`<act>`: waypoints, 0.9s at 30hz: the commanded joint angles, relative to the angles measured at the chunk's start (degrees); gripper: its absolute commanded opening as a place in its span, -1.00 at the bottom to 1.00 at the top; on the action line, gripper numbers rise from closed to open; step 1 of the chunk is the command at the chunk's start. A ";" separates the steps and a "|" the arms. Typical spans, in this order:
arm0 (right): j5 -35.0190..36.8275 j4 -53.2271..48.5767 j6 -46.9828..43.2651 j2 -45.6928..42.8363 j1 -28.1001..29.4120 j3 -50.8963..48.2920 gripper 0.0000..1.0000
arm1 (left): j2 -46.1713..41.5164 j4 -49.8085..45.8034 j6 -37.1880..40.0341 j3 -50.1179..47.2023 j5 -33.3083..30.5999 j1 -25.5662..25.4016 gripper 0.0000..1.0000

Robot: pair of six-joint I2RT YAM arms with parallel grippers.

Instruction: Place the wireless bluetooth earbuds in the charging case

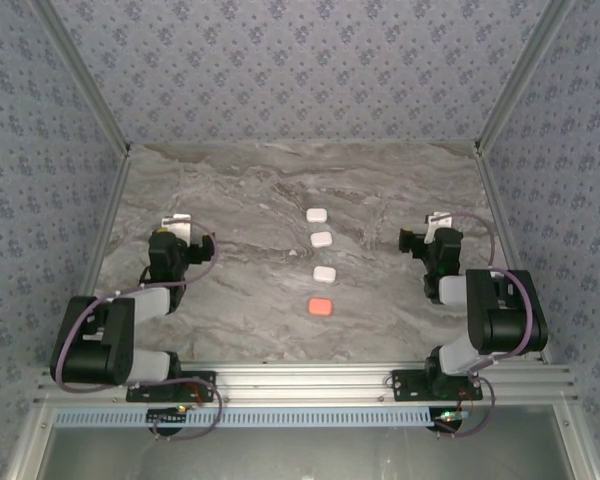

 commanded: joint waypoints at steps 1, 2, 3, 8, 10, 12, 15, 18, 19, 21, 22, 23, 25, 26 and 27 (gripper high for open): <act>-0.83 0.28 0.07 -0.05 -0.31 1.00 1.00 | 3.57 8.78 0.52 -0.85 6.21 2.56 0.98; -0.80 0.27 -0.06 -0.04 -0.31 0.97 1.00 | 4.54 10.06 -0.23 -0.98 7.31 3.55 0.99; -0.77 0.21 -0.08 -0.05 -0.16 0.96 1.00 | 5.35 11.03 -0.67 -1.10 7.86 3.97 0.98; -0.32 0.19 -0.30 -0.01 0.14 0.96 1.00 | 8.32 9.49 -0.91 0.90 9.92 4.90 0.98; -0.21 0.18 -0.37 -0.09 0.13 0.94 1.00 | 8.73 6.69 -1.63 2.68 8.65 5.11 0.99; -0.27 0.19 -0.36 -0.02 0.16 1.02 1.00 | 9.27 4.49 -4.32 4.40 5.07 6.07 0.99; -0.12 0.11 -0.54 0.00 0.40 1.02 1.00 | 9.19 4.02 -4.73 4.49 3.77 6.06 0.98; -0.06 0.10 -0.55 0.00 0.40 1.02 1.00 | 9.26 4.16 -4.50 4.50 2.99 5.63 0.98; -0.08 0.04 -0.54 0.07 0.40 1.07 1.00 | 9.21 4.09 -4.48 4.48 2.84 5.53 0.99; -0.30 -0.09 -0.45 0.04 0.22 1.11 1.00 | 9.21 4.08 -4.50 4.51 2.83 5.54 0.99; -0.27 -0.16 -0.45 0.04 0.22 1.15 1.00 | 9.25 4.08 -4.50 4.48 2.88 5.49 0.99; -0.37 -0.13 -0.45 0.06 0.22 1.11 1.00 | 9.23 4.08 -4.50 4.52 2.83 5.52 0.99; -0.37 -0.16 -0.45 0.07 0.27 1.16 1.00 | 9.20 4.08 -4.48 4.46 2.83 5.50 0.98; -0.39 -0.15 -0.45 -0.01 0.23 1.16 0.99 | 9.20 4.10 -4.54 4.51 2.83 5.50 0.98; -0.39 -0.08 -0.45 0.01 0.24 1.12 1.00 | 9.26 4.08 -4.47 4.51 2.88 5.55 0.98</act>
